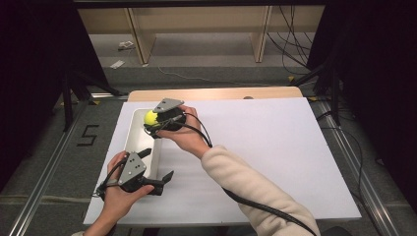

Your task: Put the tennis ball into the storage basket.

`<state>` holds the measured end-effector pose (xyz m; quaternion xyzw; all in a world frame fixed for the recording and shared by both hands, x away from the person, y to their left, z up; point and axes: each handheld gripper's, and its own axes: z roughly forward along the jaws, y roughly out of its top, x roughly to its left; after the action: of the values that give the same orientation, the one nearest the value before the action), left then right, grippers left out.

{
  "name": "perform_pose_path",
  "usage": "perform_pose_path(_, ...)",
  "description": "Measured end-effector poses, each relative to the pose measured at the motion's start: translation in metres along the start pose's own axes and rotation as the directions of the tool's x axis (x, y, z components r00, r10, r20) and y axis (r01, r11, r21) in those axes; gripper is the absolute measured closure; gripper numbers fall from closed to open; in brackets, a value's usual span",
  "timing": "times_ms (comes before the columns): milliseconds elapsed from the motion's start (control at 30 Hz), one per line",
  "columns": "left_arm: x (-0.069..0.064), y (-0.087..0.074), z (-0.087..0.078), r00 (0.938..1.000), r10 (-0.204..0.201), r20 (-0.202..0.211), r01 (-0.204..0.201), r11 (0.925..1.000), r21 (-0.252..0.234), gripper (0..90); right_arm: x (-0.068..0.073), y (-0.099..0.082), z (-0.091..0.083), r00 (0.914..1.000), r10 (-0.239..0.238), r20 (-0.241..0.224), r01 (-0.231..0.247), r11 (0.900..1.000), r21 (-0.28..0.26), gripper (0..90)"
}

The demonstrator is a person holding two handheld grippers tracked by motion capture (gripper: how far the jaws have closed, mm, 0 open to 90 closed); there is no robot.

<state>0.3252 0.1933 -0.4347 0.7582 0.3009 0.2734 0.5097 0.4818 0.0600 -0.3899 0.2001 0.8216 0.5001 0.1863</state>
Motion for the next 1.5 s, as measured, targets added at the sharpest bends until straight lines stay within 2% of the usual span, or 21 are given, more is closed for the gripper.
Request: perform_pose_path(1500, 0.000, -0.001, 0.000, 1.0000, 0.002, 0.002, -0.002, 1.0000, 0.004, 0.0, 0.014, 0.009, 0.019, 0.9981, -0.003, -0.061, 0.004, 0.9998, 0.022, 27.2)
